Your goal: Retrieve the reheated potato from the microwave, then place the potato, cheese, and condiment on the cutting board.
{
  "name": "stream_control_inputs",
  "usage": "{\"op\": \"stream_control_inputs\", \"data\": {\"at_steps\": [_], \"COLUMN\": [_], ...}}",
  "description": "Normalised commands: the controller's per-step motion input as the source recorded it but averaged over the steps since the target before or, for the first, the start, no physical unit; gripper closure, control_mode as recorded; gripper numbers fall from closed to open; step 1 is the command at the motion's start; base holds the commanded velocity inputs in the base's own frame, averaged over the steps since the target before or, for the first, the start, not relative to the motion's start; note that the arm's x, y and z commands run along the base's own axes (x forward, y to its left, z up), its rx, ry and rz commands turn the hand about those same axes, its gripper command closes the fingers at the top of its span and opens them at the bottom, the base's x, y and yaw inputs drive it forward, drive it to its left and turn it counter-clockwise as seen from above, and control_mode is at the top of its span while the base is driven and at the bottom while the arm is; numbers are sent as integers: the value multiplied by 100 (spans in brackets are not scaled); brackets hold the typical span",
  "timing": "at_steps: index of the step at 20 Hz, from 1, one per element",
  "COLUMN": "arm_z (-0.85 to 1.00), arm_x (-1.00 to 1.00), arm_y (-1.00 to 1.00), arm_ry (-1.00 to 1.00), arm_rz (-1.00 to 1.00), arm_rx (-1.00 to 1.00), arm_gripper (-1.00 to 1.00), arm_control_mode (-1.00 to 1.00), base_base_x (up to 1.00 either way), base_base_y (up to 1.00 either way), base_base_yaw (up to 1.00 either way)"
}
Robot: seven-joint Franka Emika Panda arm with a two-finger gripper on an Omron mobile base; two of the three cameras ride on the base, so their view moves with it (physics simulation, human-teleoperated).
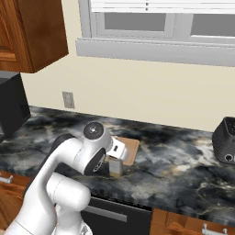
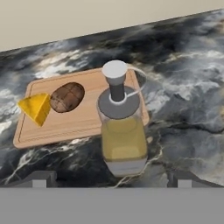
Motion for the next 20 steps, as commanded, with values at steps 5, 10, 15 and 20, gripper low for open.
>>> {"op": "stream_control_inputs", "data": {"at_steps": [5,10,15,20], "arm_z": [-19,-17,-14,-18], "arm_x": [7,10,11,15], "arm_y": [-3,-5,0,0], "arm_ry": [0,0,0,0], "arm_rz": [3,0,0,0], "arm_rx": [0,0,0,0], "arm_gripper": [-100,-100,-100,-100], "arm_control_mode": [-100,-100,-100,-100], "base_base_x": [0,0,0,0], "base_base_y": [0,0,0,0], "base_base_yaw": [0,0,0,0]}}
